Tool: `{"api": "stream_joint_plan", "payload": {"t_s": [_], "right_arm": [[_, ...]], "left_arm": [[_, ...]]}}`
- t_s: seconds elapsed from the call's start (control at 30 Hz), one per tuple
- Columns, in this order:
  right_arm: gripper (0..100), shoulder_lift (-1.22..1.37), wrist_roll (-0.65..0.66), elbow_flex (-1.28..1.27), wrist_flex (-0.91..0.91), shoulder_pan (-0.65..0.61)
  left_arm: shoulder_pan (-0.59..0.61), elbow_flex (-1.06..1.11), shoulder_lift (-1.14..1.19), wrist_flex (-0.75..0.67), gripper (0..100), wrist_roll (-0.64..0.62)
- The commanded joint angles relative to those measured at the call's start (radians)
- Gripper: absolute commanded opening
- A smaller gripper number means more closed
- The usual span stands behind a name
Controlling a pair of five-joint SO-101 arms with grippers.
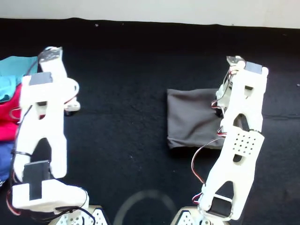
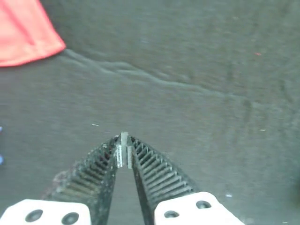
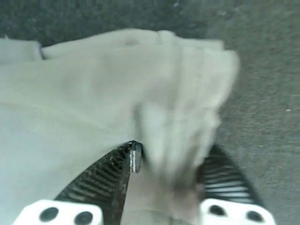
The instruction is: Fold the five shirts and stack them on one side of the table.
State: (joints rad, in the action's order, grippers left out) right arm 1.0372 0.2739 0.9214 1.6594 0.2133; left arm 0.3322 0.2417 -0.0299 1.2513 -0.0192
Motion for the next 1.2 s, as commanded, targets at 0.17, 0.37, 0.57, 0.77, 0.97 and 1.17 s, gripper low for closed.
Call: {"api": "stream_joint_plan", "payload": {"t_s": [0.17,0.37,0.57,0.77,0.97,1.17], "right_arm": [[0.5,0.012,0.006,0.222,0.001,0.041],[0.5,0.021,0.044,0.352,-0.12,0.104],[0.5,0.022,0.06,0.349,-0.358,0.171],[0.5,0.05,0.063,0.314,-0.611,0.186],[0.5,0.107,0.063,0.314,-0.756,0.185],[0.5,0.171,0.063,0.32,-0.805,0.197]], "left_arm": [[0.137,-0.013,-0.041,-0.005,1,0.068],[0.163,-0.005,-0.042,-0.003,1,0.068],[0.163,-0.015,-0.05,-0.005,1,0.069],[0.179,-0.005,-0.051,0.002,1,0.069],[0.182,-0.015,-0.051,-0.003,1,0.069],[0.191,-0.015,-0.051,-0.005,1,0.069]]}}
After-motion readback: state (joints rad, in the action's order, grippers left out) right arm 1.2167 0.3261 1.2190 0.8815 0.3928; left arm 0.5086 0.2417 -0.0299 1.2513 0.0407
